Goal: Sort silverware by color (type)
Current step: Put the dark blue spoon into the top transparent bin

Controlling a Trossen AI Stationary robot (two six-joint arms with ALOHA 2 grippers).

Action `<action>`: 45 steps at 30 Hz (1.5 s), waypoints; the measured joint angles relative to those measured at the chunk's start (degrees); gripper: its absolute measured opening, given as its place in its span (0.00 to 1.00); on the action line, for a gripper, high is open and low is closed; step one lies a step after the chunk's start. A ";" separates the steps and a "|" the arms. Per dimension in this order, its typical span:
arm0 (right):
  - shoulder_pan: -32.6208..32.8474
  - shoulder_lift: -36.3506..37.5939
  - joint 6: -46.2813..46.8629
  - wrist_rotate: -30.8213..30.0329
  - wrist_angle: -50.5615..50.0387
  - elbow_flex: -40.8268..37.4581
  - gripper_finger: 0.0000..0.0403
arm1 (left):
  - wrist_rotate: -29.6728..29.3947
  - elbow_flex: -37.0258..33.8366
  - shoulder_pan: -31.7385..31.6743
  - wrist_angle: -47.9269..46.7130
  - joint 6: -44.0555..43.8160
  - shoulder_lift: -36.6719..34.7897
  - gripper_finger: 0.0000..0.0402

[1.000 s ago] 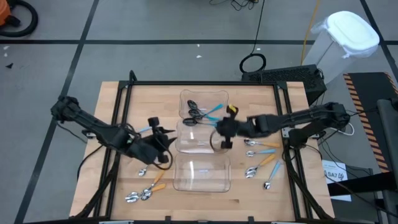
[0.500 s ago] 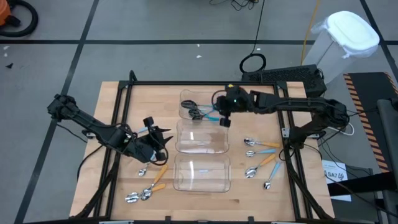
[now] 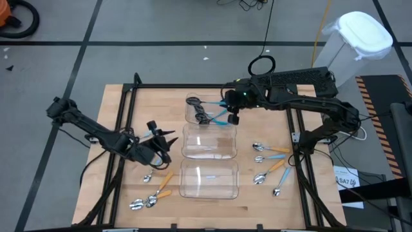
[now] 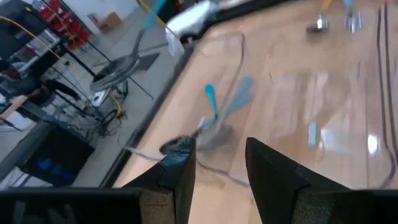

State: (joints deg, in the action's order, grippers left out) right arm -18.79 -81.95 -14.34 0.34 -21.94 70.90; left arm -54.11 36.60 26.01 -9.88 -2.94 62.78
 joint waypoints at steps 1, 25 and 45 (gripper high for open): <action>-0.01 -0.12 0.04 0.00 -0.38 0.01 0.17 | 0.00 -0.32 -0.23 0.56 0.48 -1.00 0.35; -3.75 -11.48 0.12 -0.17 -2.91 0.01 0.18 | 5.63 -1.05 -4.37 -1.74 0.94 -4.63 0.35; -3.63 -10.12 -1.58 0.21 1.33 -0.03 0.14 | 5.64 -1.05 -4.36 -2.44 1.09 -4.63 0.35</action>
State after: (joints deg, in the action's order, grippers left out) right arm -22.42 -92.07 -15.92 0.55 -20.61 70.87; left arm -48.47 35.55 21.65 -12.32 -1.85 58.15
